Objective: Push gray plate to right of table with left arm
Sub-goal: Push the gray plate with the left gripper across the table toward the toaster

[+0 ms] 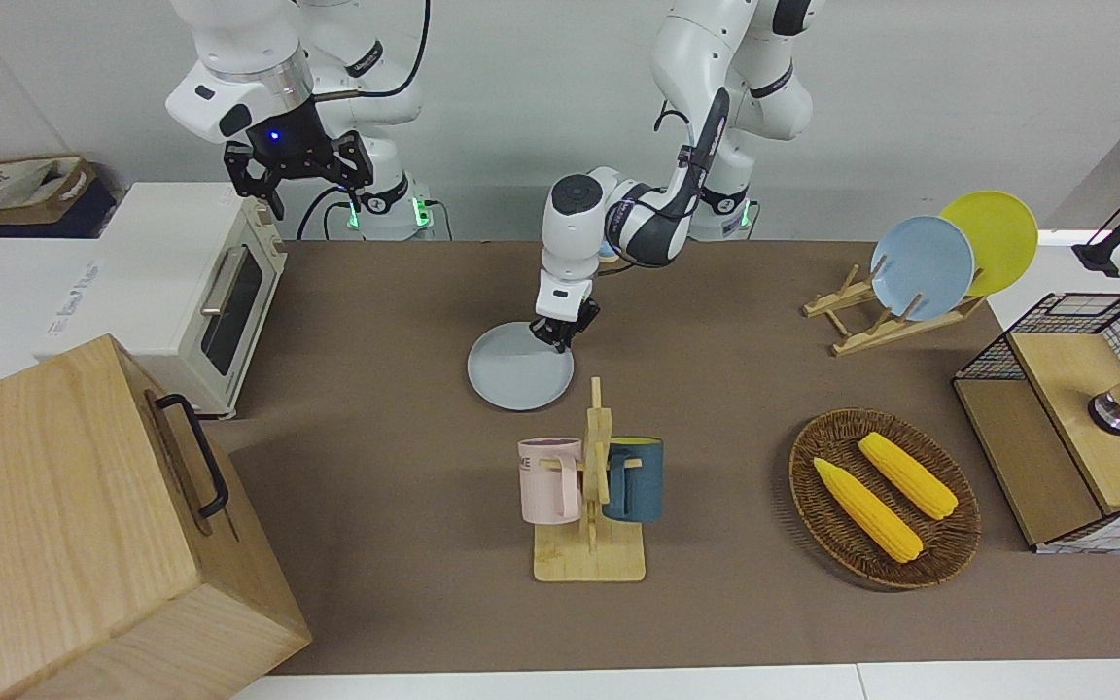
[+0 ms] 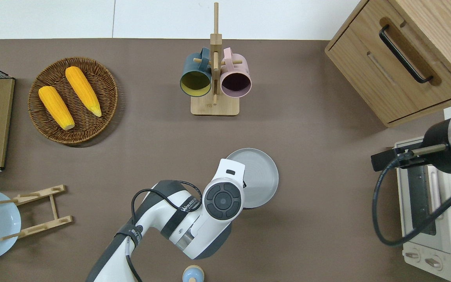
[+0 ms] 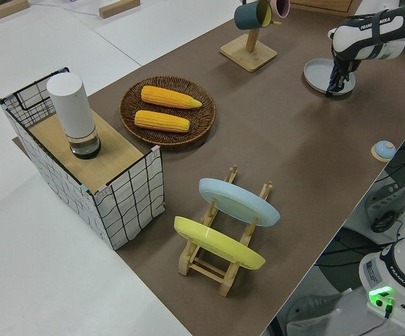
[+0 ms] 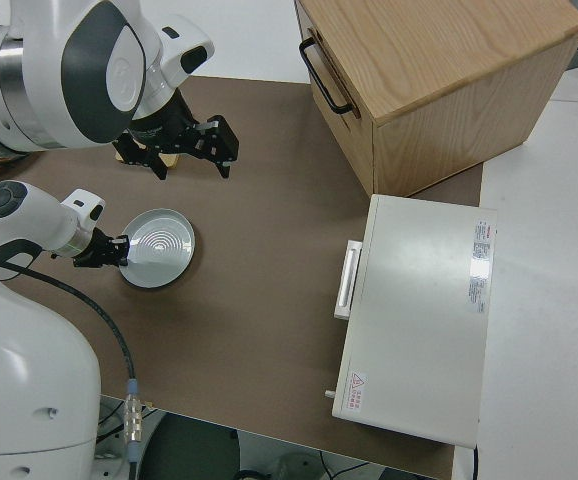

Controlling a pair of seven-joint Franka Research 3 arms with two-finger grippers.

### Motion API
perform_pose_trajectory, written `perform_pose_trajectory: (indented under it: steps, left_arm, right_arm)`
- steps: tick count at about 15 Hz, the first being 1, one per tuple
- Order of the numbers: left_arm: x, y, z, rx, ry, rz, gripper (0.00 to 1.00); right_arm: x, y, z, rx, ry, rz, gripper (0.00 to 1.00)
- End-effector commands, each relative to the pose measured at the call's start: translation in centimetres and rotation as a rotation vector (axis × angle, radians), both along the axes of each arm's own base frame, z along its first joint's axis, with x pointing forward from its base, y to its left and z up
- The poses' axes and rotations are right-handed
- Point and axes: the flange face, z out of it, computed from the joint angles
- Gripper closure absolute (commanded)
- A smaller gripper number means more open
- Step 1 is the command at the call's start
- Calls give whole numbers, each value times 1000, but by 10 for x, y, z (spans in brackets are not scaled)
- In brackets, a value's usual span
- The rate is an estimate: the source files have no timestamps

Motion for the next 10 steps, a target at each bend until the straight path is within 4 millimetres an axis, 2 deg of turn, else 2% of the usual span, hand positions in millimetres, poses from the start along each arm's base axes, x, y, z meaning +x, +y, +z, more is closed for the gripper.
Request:
perform_pose_trajectory:
  steps: [1,6,10]
  left_arm:
    - [0,-9,-17,40,1,-27,0]
    - [15,-5,10,84,29,-49,0]
    - [41,31,57,102,83,-142,0]
  right_arm:
    - [-2,-2,4,4,2,-18,17]
    - [-2,-3,4,2,2,-18,17]
    - [-2,-2,4,4,2,-16,17]
